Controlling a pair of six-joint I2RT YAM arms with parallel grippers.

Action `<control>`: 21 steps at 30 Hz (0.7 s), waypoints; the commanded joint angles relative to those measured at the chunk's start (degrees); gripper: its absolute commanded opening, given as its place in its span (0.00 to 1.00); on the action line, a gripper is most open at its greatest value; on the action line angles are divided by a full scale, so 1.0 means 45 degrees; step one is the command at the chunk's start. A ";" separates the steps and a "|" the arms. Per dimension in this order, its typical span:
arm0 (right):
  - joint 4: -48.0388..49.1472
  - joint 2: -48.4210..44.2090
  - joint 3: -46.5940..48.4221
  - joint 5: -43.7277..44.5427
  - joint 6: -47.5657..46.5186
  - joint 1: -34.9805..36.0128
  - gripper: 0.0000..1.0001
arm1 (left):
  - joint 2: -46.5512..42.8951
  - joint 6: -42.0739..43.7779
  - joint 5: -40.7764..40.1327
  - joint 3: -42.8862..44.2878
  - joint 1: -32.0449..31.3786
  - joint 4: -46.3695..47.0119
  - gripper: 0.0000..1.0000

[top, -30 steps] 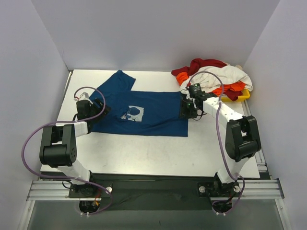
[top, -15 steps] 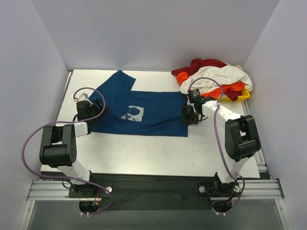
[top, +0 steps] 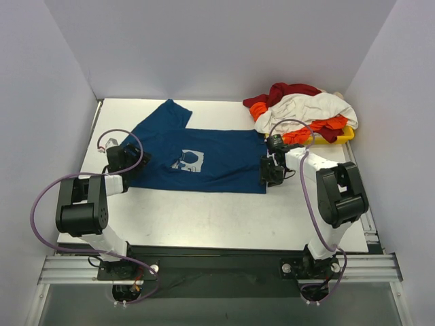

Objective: Fold and stack the t-shirts
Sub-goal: Fold the flattened tshirt in 1/3 of the way

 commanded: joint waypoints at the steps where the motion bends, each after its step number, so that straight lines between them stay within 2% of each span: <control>1: -0.0278 -0.0152 -0.0317 0.0359 0.0262 0.0154 0.35 | 0.0003 -0.0916 -0.0283 -0.0494 0.0397 0.0513 0.77; 5: -0.0239 -0.0385 -0.0765 0.0359 0.0321 0.0370 0.26 | -0.0348 -0.1502 -0.0459 -0.1158 0.0574 0.0728 0.77; 9: -0.0200 -0.0620 -0.1156 0.0359 0.0438 0.0565 0.10 | -0.0544 -0.1932 -0.0304 -0.1802 0.0749 0.0962 0.77; 12: -0.0200 -0.0971 -0.1468 0.0359 0.0536 0.0721 0.03 | -0.0681 -0.2206 -0.0109 -0.2330 0.1022 0.1177 0.77; 14: -0.0200 -0.1302 -0.1625 0.0378 0.0613 0.0799 0.00 | -0.0817 -0.2401 0.0028 -0.2759 0.1236 0.1314 0.77; 21: -0.0220 -0.2241 -0.2504 0.0457 0.0984 0.1190 0.00 | -0.1618 -0.2832 0.0225 -0.3971 0.1706 0.1608 0.77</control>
